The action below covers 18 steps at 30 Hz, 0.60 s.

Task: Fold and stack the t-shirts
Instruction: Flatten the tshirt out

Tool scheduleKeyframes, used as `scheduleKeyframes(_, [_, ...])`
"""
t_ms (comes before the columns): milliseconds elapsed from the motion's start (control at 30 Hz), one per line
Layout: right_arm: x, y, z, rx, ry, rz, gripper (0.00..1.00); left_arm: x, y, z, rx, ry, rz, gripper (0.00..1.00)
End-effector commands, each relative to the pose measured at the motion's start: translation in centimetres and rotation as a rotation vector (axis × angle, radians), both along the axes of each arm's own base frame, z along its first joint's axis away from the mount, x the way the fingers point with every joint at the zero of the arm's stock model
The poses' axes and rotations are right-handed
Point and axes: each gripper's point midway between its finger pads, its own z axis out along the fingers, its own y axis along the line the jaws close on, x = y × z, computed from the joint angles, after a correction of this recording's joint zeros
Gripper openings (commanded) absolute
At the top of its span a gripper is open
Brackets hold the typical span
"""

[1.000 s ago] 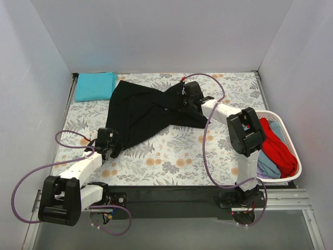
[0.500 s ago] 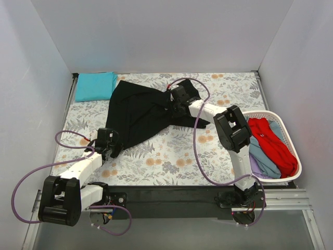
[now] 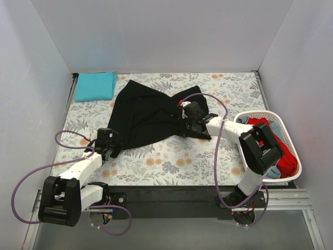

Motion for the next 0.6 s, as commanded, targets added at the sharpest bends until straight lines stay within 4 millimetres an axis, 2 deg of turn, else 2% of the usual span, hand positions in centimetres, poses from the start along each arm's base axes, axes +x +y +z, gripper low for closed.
scheduleKeyframes(0, [-2.8,1.7,1.7,0.137,0.029,0.018,0.32,-0.2,0.5,-0.2,0.022,0.009,0.002,0.00])
scheduleKeyframes(33, [-3.3,1.9,2.6,0.165,0.022,0.027,0.32,-0.2,0.4,-0.2,0.018,0.008,0.001,0.00])
scheduleKeyframes(100, [-4.4,1.9,2.2,0.170,0.035,0.041,0.33,-0.1,0.3,-0.2,0.016,0.008,-0.001,0.00])
scheduleKeyframes(200, [-5.5,2.4,2.8,0.205,0.054,0.080,0.32,0.0,0.2,-0.3,0.012,0.009,-0.005,0.00])
scheduleKeyframes(300, [-5.2,2.3,3.7,0.206,0.019,0.071,0.33,0.0,0.2,-0.4,0.014,0.012,-0.010,0.00])
scheduleKeyframes(400, [-3.6,0.8,4.8,0.155,-0.046,-0.011,0.38,0.1,0.1,-0.1,0.011,0.005,-0.015,0.00])
scheduleKeyframes(533, [-1.5,-4.2,5.6,0.052,-0.134,-0.213,0.42,0.1,0.3,0.4,0.019,-0.002,-0.010,0.00])
scheduleKeyframes(567, [-1.8,-5.5,5.0,0.025,-0.126,-0.243,0.42,0.1,0.3,0.6,0.022,-0.005,-0.009,0.00])
